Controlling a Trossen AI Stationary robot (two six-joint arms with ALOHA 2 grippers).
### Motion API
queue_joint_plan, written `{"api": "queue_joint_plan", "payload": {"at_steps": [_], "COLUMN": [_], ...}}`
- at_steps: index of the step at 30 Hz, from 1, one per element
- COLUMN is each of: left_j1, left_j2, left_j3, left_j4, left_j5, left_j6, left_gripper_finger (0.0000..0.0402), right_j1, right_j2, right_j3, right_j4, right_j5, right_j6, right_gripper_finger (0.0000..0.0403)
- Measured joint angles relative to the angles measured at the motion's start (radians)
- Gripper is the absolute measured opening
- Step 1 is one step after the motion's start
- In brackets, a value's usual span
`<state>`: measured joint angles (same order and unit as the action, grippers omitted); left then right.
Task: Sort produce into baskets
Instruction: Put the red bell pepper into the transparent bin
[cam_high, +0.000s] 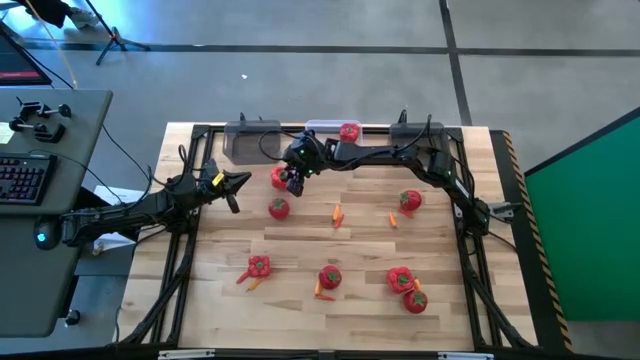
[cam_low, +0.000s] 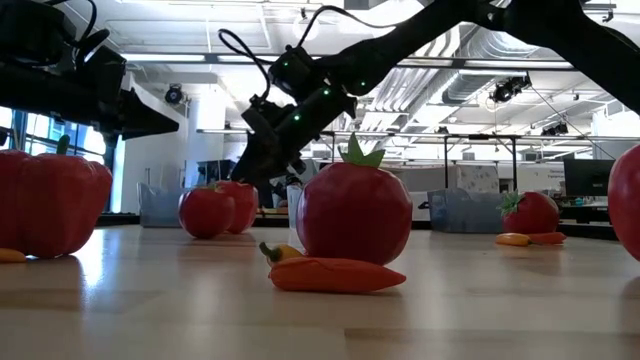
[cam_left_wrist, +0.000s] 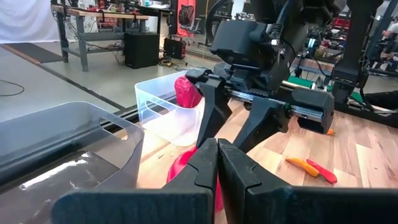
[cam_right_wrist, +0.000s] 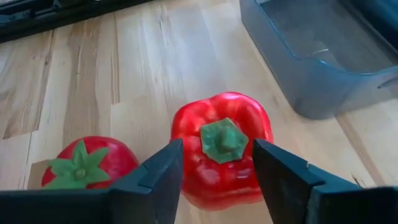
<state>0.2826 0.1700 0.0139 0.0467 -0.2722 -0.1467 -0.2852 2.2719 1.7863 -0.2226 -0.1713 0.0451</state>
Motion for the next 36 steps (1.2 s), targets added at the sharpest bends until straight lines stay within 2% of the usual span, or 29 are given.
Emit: {"api": "queue_joint_plan", "payload": {"at_steps": [10,14,19,23,27,36], "left_j1": [0.0,0.0,0.0,0.0,0.0,0.0], "left_j2": [0.0,0.0,0.0,0.0,0.0,0.0], "left_j3": [0.0,0.0,0.0,0.0,0.0,0.0], "left_j4": [0.0,0.0,0.0,0.0,0.0,0.0], "left_j5": [0.0,0.0,0.0,0.0,0.0,0.0], "left_j6": [0.0,0.0,0.0,0.0,0.0,0.0], "left_gripper_finger": [0.0,0.0,0.0,0.0,0.0,0.0], "right_j1": [0.0,0.003,0.005,0.005,0.006,0.004], "right_j2": [0.0,0.0,0.002,0.012,0.019,0.019], "right_j3": [0.0,0.0,0.0,0.0,-0.002,-0.002], "right_j4": [0.069,0.065,0.081,0.105,0.123,0.122], "right_j5": [0.012,0.067,0.06,0.04,0.01,0.004], "right_j6": [0.0,-0.001,-0.009,-0.021,-0.02,-0.029], "right_gripper_finger": [0.0142,0.015,0.0176,0.0172,0.0139,0.0029]}}
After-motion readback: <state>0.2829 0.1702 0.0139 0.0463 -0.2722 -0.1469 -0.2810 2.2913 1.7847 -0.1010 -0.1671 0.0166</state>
